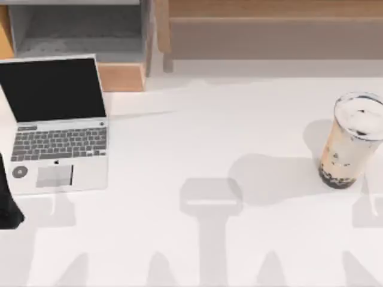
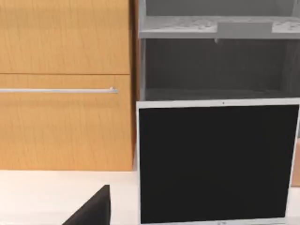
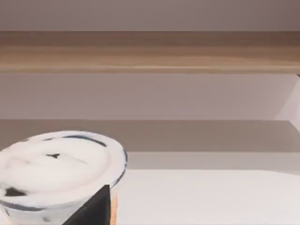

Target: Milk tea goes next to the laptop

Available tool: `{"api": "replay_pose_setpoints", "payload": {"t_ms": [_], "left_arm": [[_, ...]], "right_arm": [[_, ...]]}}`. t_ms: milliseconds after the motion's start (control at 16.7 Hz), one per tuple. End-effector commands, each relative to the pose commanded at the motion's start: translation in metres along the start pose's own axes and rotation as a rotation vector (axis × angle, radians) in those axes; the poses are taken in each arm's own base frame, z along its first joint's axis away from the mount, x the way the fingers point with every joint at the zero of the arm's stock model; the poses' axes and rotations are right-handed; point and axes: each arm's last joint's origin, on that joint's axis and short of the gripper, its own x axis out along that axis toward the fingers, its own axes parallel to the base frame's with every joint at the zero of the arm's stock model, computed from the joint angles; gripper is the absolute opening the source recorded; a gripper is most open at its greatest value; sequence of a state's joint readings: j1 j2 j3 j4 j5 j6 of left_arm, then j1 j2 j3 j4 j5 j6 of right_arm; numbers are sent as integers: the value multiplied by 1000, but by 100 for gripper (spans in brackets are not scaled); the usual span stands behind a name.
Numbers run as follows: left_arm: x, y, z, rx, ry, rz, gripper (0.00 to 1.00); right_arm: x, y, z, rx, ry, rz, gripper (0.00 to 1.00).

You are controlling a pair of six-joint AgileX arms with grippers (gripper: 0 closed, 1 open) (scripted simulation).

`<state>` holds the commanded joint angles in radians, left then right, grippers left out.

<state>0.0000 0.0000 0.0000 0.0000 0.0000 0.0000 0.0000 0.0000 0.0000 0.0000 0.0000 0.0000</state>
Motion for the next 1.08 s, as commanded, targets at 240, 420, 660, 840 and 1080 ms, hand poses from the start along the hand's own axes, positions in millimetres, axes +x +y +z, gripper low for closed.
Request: {"api": "replay_pose_setpoints", "payload": {"t_ms": [240, 420, 660, 840, 1080], "left_arm": [[0, 0, 0, 0, 0, 0, 100], [0, 0, 0, 0, 0, 0, 100], [0, 0, 0, 0, 0, 0, 100], [0, 0, 0, 0, 0, 0, 100], [0, 0, 0, 0, 0, 0, 100]], "right_arm": [[2, 2, 1, 5, 0, -1, 100], [9, 8, 2, 21, 10, -3, 100], [25, 24, -3, 39, 61, -4, 100], [37, 42, -12, 38, 112, -5, 100], [45, 66, -32, 15, 176, -9, 100]]}}
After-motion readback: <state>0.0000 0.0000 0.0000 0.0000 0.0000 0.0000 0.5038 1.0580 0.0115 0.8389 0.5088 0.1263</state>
